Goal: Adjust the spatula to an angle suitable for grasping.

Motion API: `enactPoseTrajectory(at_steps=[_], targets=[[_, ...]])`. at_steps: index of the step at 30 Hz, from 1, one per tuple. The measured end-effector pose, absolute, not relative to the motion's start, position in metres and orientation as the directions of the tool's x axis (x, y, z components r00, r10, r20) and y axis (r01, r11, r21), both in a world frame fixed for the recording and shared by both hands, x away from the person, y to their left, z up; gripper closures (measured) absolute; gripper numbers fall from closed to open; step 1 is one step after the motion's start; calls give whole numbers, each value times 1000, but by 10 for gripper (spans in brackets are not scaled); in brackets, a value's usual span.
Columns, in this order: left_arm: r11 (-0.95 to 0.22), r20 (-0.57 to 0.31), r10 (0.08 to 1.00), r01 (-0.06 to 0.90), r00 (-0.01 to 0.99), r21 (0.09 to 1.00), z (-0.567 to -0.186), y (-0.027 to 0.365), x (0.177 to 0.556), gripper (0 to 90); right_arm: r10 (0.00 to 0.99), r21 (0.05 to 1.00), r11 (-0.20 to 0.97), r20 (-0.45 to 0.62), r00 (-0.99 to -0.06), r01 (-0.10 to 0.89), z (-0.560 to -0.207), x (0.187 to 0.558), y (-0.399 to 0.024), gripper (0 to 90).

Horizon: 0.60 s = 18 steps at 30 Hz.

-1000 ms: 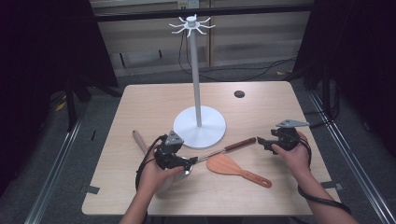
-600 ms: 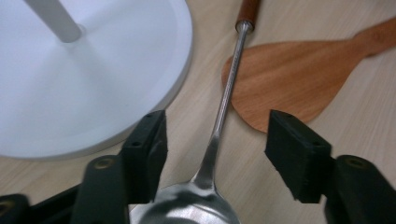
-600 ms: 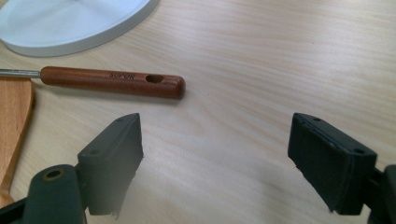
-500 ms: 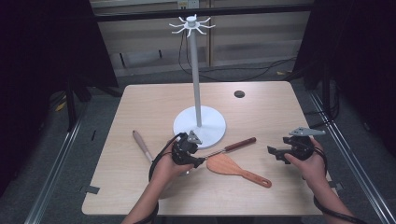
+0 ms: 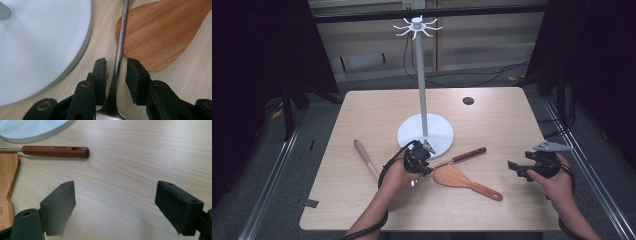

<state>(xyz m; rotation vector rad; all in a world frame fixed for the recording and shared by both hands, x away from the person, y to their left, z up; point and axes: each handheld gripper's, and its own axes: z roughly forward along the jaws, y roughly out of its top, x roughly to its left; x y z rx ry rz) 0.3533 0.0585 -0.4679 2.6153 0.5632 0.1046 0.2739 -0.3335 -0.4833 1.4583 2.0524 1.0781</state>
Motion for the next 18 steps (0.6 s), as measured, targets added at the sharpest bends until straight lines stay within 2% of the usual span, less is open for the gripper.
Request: enactPoseTrajectory(at_steps=[5, 11, 12, 18], targets=[[-844, -8, 376, 346, 927, 409, -470, 54, 358, 725, 924, 775, 149, 113, -366, 615, -483, 269, -338, 157], [-845, -27, 373, 352, 927, 402, -473, 48, 359, 740, 923, 773, 150, 114, -367, 617, -483, 266, -339, 156], [-865, -31, 349, 335, 936, 375, -472, 47, 361, 745, 923, 773, 150, 113, -367, 616, -483, 265, -339, 156], [-853, -54, 358, 350, 932, 387, -473, 44, 364, 781, 926, 770, 139, 121, -357, 622, -482, 262, -343, 155]])
